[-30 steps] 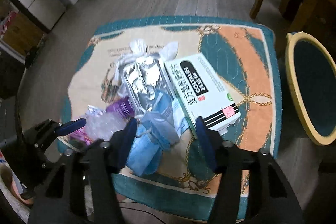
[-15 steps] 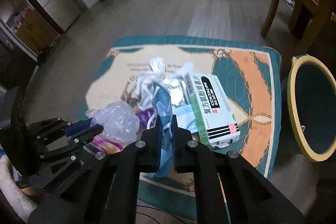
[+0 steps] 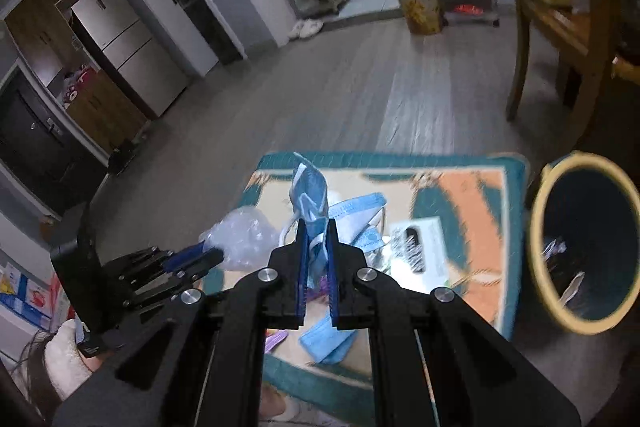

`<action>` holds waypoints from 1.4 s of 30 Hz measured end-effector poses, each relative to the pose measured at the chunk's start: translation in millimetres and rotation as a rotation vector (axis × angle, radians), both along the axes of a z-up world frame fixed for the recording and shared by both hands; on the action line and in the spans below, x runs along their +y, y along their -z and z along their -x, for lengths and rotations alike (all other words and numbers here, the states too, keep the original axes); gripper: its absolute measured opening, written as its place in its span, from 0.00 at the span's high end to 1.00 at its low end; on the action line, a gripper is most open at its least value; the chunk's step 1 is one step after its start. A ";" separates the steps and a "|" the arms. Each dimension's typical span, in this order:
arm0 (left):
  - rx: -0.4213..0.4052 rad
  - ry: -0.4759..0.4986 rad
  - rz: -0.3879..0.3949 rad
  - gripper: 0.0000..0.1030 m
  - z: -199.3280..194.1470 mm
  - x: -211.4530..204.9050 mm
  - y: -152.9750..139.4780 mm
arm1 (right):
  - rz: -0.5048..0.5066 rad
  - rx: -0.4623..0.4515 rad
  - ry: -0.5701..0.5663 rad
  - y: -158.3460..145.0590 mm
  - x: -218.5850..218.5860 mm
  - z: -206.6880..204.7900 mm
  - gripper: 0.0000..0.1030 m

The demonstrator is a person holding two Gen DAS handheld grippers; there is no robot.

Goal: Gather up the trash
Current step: 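Grasp the clear plastic bag with left tool while right tool grasps blue mask, then carry plastic bag and mask to the bin and open both tools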

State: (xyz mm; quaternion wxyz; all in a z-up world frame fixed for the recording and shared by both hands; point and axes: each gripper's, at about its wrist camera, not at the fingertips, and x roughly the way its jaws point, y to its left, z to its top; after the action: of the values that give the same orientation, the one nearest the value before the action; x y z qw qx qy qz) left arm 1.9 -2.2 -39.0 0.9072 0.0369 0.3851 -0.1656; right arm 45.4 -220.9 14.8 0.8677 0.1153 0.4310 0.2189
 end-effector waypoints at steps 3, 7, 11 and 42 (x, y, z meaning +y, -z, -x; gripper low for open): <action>-0.009 0.004 0.019 0.86 -4.1 -5.5 -5.1 | -0.002 -0.017 0.040 -6.2 -16.9 -4.0 0.93; -0.027 0.048 0.020 0.86 -11.0 -22.8 -18.9 | 0.026 -0.038 0.074 -10.5 -37.5 -7.5 0.93; -0.055 0.120 0.004 0.85 -20.8 -48.7 -41.4 | 0.022 -0.058 0.128 -16.4 -68.6 -12.3 0.93; 0.056 0.477 -0.051 0.85 -81.6 -304.5 25.6 | 0.202 0.147 0.460 79.2 -284.6 -34.7 0.93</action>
State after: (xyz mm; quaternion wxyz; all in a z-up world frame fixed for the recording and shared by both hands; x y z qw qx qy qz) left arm 83.5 -306.8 -64.5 0.8301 0.1452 0.3946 -0.3662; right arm 80.0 -505.5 -64.4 0.8683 0.1385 0.4749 -0.0374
